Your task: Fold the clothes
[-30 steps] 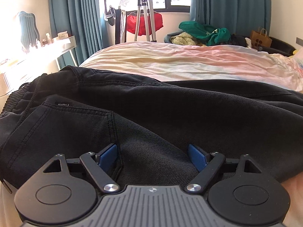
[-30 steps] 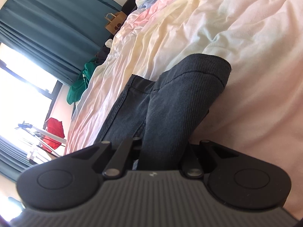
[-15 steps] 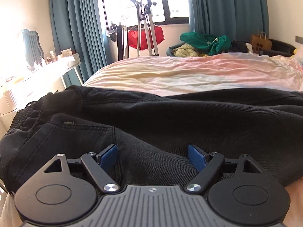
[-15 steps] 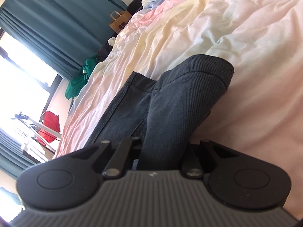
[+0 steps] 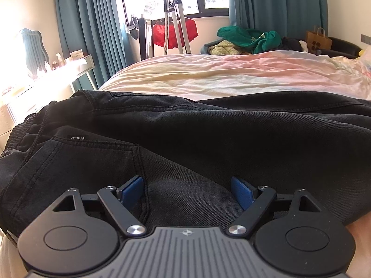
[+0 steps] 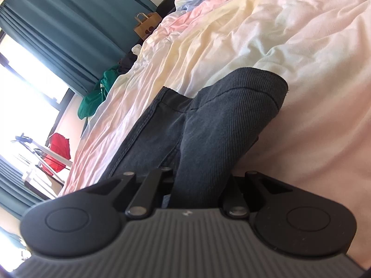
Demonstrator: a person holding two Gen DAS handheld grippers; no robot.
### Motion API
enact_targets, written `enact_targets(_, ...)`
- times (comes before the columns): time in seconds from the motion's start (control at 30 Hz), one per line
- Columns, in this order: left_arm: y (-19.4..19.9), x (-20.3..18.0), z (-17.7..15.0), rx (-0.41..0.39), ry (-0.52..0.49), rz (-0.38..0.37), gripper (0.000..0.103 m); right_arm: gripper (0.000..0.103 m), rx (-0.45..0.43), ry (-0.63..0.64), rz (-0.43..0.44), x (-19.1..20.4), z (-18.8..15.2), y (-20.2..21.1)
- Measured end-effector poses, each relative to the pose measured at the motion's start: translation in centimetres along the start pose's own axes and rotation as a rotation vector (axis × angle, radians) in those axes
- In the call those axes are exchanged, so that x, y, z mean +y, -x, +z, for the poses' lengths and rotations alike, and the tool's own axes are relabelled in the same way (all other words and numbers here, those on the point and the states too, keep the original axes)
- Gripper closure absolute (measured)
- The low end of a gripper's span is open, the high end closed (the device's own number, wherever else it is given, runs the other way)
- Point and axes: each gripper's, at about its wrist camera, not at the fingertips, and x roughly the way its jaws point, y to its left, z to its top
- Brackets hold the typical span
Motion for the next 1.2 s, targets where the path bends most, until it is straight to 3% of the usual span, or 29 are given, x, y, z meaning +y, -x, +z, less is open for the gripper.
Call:
enact_targets(0.37, -0.6, -0.2, 0.0, 0.012, -0.013, -0.001, 0.019, 0.091, -0.047, 0.064, -0.04, 2.8, 0.6, 1.5)
enact_targets(0.97, -0.9, -0.3, 0.5, 0.027, 0.004, -0.007, 0.018, 0.091, -0.161, 0.346, -0.027, 9.1, 1.3, 4.2)
enact_targets(1.2, -0.9, -0.2, 0.5, 0.029, 0.02, -0.016, 0.018, 0.091, -0.218, 0.456, -0.018, 13.3, 1.0, 6.2)
